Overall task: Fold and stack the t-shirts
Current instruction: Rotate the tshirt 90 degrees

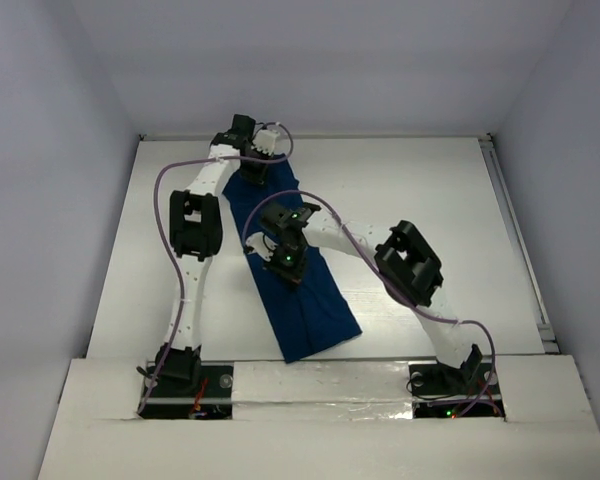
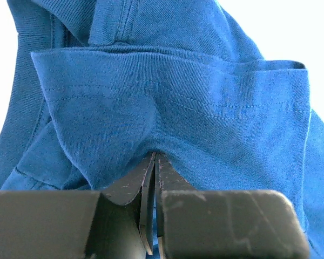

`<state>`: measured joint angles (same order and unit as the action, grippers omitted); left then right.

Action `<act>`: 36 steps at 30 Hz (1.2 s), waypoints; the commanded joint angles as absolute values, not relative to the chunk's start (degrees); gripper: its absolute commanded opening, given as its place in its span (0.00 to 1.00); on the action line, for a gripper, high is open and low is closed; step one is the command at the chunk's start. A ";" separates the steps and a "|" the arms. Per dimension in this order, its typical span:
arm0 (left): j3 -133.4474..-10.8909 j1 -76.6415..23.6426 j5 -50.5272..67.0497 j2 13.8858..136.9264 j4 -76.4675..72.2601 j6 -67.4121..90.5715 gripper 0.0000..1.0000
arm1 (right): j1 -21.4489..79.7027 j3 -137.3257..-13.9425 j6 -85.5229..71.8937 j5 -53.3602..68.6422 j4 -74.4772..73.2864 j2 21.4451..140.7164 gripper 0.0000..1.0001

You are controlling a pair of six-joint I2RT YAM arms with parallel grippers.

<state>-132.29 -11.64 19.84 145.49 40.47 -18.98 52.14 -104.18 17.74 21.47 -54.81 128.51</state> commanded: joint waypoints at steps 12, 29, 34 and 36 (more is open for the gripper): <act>-144.49 -18.90 19.52 153.01 46.67 -18.72 0.00 | 53.09 -121.99 18.28 25.49 -63.46 135.18 0.00; -142.38 -16.52 15.11 143.26 31.73 -13.28 0.00 | 53.09 -105.13 17.93 11.34 -48.08 115.51 0.03; -137.22 -16.00 18.63 136.68 31.20 -14.23 0.02 | 53.09 -101.34 19.16 8.53 -46.50 111.97 0.04; -133.96 -16.00 19.24 131.43 31.29 -16.86 0.01 | 53.09 -100.20 20.74 6.08 -48.41 112.06 0.08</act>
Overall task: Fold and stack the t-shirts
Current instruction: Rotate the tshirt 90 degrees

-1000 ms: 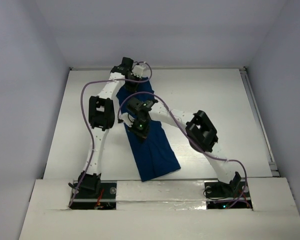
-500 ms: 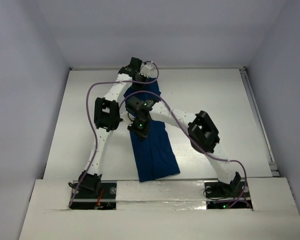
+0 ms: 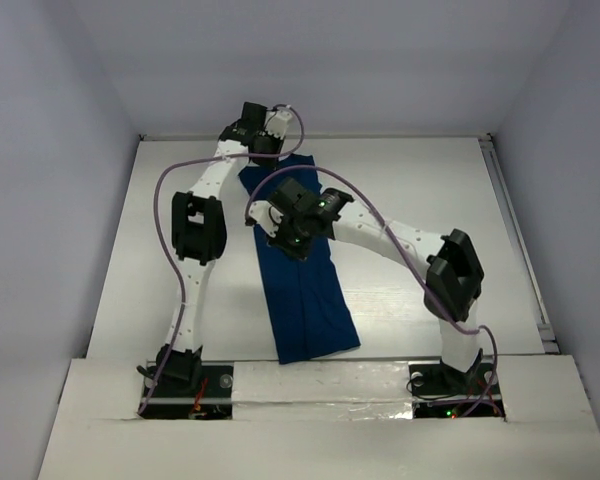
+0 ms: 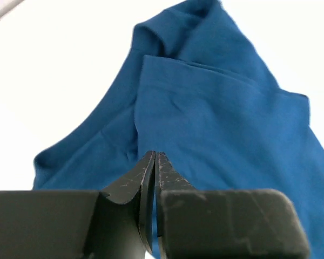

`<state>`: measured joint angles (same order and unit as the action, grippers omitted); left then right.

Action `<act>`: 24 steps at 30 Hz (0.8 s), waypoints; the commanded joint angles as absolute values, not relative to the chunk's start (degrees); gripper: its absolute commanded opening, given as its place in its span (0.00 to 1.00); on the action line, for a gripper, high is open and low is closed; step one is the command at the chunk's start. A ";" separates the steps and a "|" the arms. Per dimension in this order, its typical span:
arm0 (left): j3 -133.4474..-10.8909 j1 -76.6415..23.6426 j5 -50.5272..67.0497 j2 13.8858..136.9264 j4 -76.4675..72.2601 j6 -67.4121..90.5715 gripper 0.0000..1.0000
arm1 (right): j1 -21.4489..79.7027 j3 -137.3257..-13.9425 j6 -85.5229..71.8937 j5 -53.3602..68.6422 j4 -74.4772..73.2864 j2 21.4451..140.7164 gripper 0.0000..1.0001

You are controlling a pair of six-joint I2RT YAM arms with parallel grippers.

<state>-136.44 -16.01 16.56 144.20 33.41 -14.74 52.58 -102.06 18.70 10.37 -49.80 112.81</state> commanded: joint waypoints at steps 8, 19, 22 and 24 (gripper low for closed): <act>-92.16 -16.00 27.07 101.90 20.42 -30.65 0.00 | 53.09 -85.81 30.39 1.67 -45.71 98.63 0.36; -65.21 -17.05 31.64 87.35 7.83 -25.23 0.00 | 54.58 -74.36 32.00 5.53 -39.29 81.12 0.00; -70.37 -17.75 31.55 94.64 11.05 -23.56 0.00 | 54.58 -72.00 31.82 7.20 -38.24 83.23 0.00; -73.55 -17.75 32.26 100.51 13.35 -22.68 0.00 | 54.58 -71.19 32.17 9.39 -38.41 84.54 0.00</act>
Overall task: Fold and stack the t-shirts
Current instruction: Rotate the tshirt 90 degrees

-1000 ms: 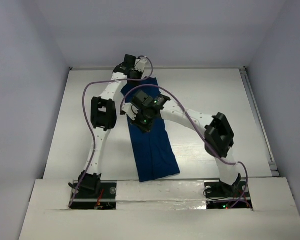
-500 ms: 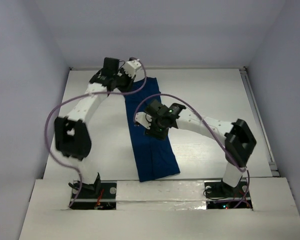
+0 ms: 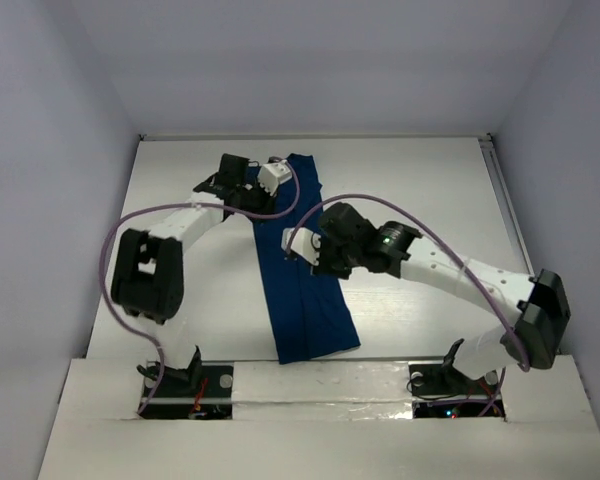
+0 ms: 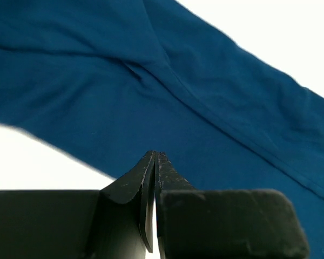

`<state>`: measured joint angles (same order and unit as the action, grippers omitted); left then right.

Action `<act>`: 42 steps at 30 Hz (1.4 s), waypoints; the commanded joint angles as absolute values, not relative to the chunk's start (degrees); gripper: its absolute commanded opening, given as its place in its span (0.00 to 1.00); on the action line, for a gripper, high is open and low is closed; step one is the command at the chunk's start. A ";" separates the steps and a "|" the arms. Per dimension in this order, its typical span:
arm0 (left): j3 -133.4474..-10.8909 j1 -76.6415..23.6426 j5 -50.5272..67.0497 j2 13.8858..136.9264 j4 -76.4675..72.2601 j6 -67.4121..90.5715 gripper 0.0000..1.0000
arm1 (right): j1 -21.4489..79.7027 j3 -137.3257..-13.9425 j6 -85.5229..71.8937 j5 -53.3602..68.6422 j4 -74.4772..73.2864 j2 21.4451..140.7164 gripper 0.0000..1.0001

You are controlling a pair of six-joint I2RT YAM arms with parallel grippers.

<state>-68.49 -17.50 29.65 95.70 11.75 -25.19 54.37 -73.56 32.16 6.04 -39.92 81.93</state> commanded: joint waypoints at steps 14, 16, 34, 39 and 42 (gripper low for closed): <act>-84.02 -18.28 32.44 117.68 16.26 -15.47 0.00 | 58.80 -70.75 36.30 9.84 -42.89 96.85 0.00; -85.68 -18.28 31.91 119.96 17.04 -14.68 0.00 | 59.50 -71.62 36.47 9.58 -43.50 99.83 0.00; -97.99 -18.28 25.31 130.86 22.23 -15.20 0.00 | 60.56 -76.64 37.88 7.47 -41.39 110.13 0.00; -103.18 -18.28 24.17 134.11 24.08 -15.03 0.00 | 60.56 -77.43 38.32 6.86 -41.39 111.00 0.00; -104.59 -18.28 24.17 134.91 25.75 -15.38 0.00 | 59.94 -77.61 38.41 7.29 -41.83 110.92 0.00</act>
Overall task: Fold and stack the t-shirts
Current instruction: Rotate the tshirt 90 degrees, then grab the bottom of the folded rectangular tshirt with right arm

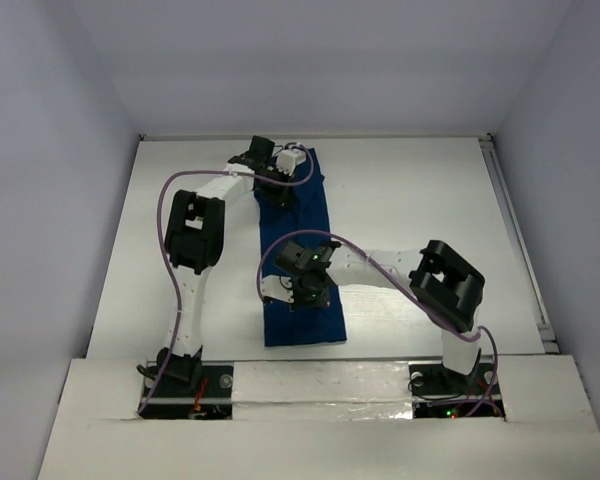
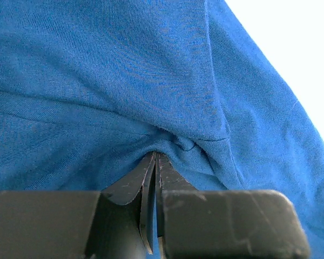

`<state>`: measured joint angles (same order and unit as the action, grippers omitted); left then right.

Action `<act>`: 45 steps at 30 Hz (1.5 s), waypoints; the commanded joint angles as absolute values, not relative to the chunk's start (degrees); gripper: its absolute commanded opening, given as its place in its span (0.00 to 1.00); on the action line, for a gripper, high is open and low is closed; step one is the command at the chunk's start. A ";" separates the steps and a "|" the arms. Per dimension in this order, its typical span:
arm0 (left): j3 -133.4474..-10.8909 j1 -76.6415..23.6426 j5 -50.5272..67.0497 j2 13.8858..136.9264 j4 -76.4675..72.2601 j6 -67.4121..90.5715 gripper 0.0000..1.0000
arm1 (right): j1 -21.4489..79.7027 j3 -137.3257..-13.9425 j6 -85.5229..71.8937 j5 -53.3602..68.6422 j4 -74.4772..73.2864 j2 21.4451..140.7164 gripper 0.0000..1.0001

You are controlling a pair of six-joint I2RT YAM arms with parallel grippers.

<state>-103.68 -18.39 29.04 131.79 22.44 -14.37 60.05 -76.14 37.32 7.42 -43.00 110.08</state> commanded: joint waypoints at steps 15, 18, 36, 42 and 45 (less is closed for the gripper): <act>-92.55 -16.70 30.14 116.57 23.64 -18.28 0.01 | 59.94 -76.64 34.54 5.80 -39.03 97.14 0.49; -90.88 -16.70 30.94 112.69 22.41 -18.63 0.05 | 59.94 -74.80 34.36 6.59 -37.27 93.70 0.65; -65.05 1.13 34.80 78.41 10.55 -18.37 0.07 | 71.72 -68.73 31.03 10.55 -41.22 92.98 0.55; -62.40 2.29 34.45 73.39 9.58 -18.19 0.05 | 75.67 -68.55 29.01 10.11 -38.59 97.90 0.56; -62.49 2.81 34.63 73.56 9.58 -18.02 0.04 | 76.38 -70.04 28.48 8.70 -38.41 102.03 0.56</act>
<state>-62.70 2.59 33.30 75.20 12.34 -18.57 75.59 -68.53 30.11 9.39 -40.64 99.00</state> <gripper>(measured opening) 0.047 0.559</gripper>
